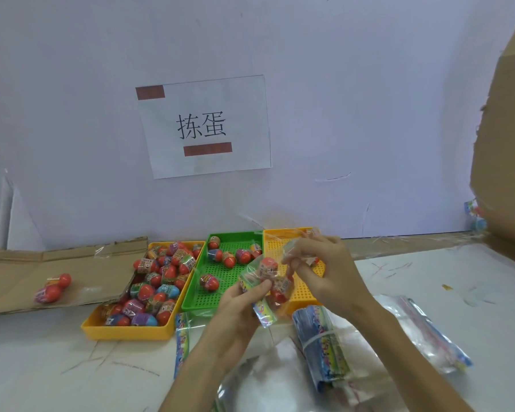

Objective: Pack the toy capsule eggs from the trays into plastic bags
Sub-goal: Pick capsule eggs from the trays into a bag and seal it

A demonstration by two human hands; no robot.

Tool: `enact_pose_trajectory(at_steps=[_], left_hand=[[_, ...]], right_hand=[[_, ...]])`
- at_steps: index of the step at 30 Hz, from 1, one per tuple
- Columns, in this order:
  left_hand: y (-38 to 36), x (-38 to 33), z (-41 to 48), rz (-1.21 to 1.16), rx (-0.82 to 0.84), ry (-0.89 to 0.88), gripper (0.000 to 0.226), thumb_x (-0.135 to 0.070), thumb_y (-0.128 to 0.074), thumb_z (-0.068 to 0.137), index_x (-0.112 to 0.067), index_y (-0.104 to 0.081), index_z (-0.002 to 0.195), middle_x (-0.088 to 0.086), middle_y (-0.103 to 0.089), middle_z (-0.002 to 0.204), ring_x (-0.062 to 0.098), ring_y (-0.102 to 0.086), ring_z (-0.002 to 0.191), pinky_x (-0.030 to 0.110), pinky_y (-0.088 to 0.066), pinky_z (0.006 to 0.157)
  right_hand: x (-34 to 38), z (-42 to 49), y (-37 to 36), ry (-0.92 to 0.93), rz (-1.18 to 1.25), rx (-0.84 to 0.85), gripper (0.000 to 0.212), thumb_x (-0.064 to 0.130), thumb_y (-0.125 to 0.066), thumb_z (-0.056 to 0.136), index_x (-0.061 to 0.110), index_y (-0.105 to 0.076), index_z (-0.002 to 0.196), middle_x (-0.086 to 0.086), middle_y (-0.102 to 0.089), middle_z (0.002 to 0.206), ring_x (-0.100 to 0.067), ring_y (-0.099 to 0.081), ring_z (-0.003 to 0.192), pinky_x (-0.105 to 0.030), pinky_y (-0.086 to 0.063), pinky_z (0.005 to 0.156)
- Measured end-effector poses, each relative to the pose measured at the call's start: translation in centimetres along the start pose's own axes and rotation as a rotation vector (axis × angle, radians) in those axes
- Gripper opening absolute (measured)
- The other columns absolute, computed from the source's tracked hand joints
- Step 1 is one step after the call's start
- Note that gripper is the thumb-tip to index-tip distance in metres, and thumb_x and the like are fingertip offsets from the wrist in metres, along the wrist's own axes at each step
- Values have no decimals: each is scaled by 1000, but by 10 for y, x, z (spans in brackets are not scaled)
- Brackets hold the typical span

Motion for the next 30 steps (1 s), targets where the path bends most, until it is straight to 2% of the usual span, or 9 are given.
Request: enact_pose_trajectory(at_steps=[2,6,12,15,18,21,24,27,30], left_hand=[[-3,-3,-1,-38,40,6,44,-9,-78,84,-5,-70,127,23,-68,129,34,-67,112,44,-59,92],[-15,-6,-5,-10,156,15,41,-39,-67,93,-28,-69,132,13,-64,138,29,-65,122,40,-57,92],[-6,-1,-5,166,154,65,90,-60,-89,65,-7,-64,132,30,-62,132,45,-62,117,56,-51,100],[-11,3,-6,351,216,61,83,-60,-91,62,-15,-68,128,26,-69,123,36,-69,103,51,-54,94],[-16,10,-10,411,241,70,78,-55,-87,71,-8,-67,129,25,-69,124,37,-68,111,52,-53,100],[-12,5,-6,398,114,-11,49,-40,-84,77,-16,-75,118,18,-73,118,34,-70,110,49,-57,96],[4,-6,0,364,-63,-92,29,-33,-83,79,-29,-80,108,9,-76,113,29,-73,103,47,-59,90],[16,-14,0,281,-152,-140,32,-34,-74,76,-30,-80,107,7,-78,106,28,-75,96,39,-61,77],[19,-18,-1,288,-162,-176,34,-35,-80,72,-25,-81,105,7,-79,98,25,-76,92,31,-58,70]], right_hand=[[1,0,0,3,3,-8,17,12,-63,88,27,-72,83,17,-71,78,-5,-63,95,-28,-26,117],[4,-1,5,17,-75,-23,20,11,-64,83,30,-72,81,17,-68,82,-8,-59,99,-37,-32,106],[19,-1,11,115,-147,-50,17,5,-58,62,21,-63,62,19,-61,72,-7,-56,94,-41,-31,97],[26,-2,7,181,-167,-46,15,5,-59,62,19,-61,58,16,-65,78,-13,-55,91,-41,-32,93],[27,-2,3,193,-164,-48,15,6,-60,59,21,-64,63,14,-67,93,-16,-55,99,-41,-32,93],[15,-2,2,76,-178,-93,37,10,-62,65,25,-69,98,10,-59,118,-14,-51,114,-32,-34,99],[-14,-3,8,-197,121,-138,47,22,-66,77,32,-57,122,12,-57,120,-8,-58,109,-22,-47,91],[-38,-5,-12,-414,252,54,34,45,-73,83,40,-60,114,20,-66,97,-7,-66,85,-23,-53,73],[-39,-10,-32,-446,220,192,30,53,-76,80,43,-65,106,22,-67,94,-9,-69,80,-29,-59,72]])
Point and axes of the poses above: each hand's wrist, its own z-axis towards the middle knuckle, its own y-axis out of the back of the hand, x = y × z, the point moved 9 cm from there along z, towards the middle knuckle
